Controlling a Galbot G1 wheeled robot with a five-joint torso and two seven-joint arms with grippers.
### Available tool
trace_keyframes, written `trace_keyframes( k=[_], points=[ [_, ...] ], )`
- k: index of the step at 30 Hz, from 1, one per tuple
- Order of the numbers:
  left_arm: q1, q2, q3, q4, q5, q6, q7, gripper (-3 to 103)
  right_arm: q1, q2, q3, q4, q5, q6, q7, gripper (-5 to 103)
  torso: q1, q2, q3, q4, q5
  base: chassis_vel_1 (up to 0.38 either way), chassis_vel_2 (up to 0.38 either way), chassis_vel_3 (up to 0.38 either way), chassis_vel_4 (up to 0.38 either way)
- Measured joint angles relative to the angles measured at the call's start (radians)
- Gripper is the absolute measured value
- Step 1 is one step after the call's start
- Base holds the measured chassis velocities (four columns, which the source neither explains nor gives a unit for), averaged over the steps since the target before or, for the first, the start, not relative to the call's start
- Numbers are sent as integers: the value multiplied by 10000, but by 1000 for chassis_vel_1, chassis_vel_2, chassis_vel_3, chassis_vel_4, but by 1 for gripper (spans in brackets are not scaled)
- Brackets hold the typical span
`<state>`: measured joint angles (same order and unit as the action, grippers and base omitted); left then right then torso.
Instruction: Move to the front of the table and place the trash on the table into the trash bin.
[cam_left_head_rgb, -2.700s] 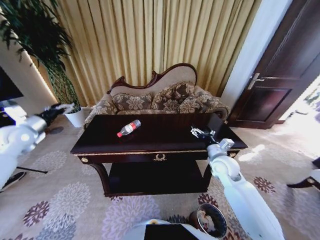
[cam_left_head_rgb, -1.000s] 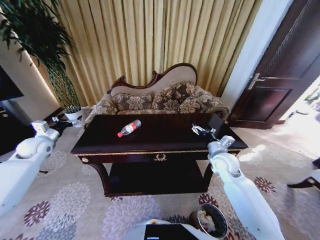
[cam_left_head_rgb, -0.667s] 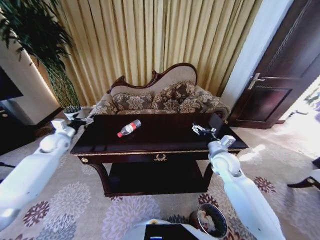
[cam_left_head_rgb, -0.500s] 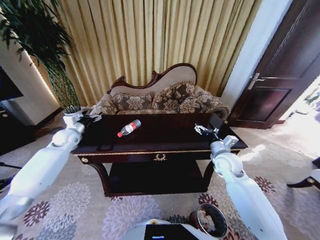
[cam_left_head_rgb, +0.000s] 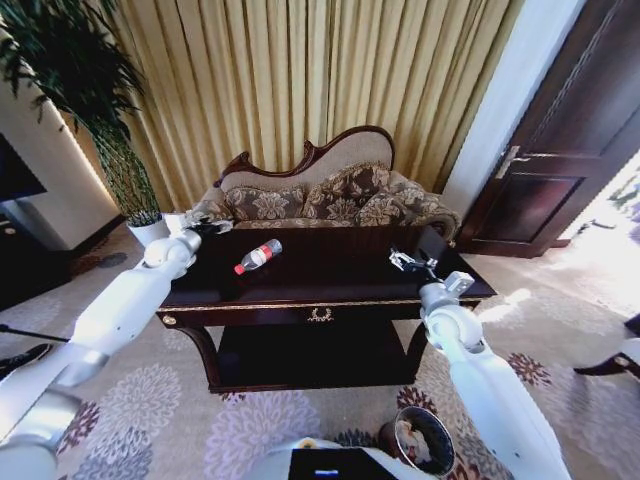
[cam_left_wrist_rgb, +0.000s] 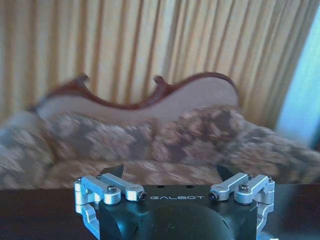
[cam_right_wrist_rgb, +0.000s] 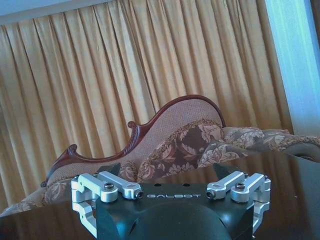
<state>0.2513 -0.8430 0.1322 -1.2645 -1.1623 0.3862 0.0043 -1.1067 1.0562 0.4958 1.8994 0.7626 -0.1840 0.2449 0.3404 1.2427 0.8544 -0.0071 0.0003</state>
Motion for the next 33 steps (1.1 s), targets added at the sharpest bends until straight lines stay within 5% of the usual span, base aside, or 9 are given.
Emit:
trace_keyframes(
  k=[7,10,13,26,33],
  points=[
    [-586,-357,208,348,-676,1290,118,100,8,59,5,-308,-112,80,-154,100,1,0,0,2,0,0,0,0,0],
    [-849,-472,62,-72,-1466,2987,-529,100,99,143,-55,-666,-223,186,-307,100,1,0,0,1,0,0,0,0,0],
    [-1020,-390,177,-263,-1573,3328,-742,100,141,178,-85,-854,-280,251,-383,100,0,0,-1,2,1,0,0,0,0],
    [-2012,-316,2145,514,-1243,3369,-1275,100,131,403,-209,-1180,-544,438,-497,100,0,1,0,3,-1,0,0,0,0],
    [-2105,-1051,2250,764,-1287,3311,-667,100,-90,458,-125,-1179,-683,535,-502,100,1,0,0,-2,0,0,0,0,0]
  ],
)
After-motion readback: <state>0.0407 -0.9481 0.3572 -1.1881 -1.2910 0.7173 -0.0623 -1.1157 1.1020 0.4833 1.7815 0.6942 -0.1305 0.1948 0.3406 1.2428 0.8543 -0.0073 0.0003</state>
